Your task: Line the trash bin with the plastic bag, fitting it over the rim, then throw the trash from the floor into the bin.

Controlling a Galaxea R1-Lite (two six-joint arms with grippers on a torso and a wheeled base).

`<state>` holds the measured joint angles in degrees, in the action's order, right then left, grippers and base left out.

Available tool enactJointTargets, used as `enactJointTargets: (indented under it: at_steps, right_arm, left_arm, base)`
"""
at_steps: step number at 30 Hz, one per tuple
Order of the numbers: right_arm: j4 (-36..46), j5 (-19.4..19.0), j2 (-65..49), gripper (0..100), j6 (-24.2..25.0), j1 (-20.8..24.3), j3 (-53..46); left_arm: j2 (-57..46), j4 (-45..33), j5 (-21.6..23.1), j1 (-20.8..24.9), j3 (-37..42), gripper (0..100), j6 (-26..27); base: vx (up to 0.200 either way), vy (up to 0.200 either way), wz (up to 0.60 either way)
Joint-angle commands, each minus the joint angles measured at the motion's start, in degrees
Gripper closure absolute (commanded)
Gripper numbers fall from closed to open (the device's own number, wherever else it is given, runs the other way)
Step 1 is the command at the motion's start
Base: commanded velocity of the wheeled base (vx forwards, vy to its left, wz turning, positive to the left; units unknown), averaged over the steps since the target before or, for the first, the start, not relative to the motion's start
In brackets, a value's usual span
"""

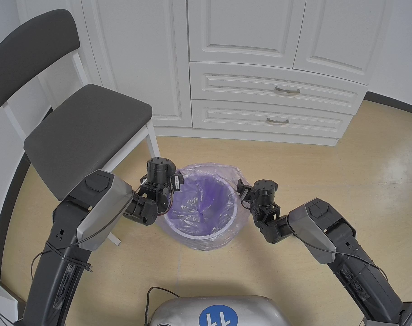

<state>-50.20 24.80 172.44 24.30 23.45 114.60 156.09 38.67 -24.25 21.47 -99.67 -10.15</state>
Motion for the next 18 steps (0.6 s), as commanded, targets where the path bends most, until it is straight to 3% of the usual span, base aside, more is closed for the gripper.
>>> enactJointTargets:
  at_steps: [1, 18]
  right_arm:
    - [-0.1, 0.0, -0.1, 0, 0.0, 0.0, 0.0]
    - [-3.4, -0.9, 0.1, 0, 0.2, -0.4, 0.0]
  left_arm:
    - [-1.2, -0.2, 0.0, -0.5, 0.1, 0, -0.1]
    - [2.1, -3.5, 0.1, -3.4, -4.7, 0, -1.7]
  base:
    - [0.0, 0.0, 0.0]
    - [0.0, 0.0, 0.0]
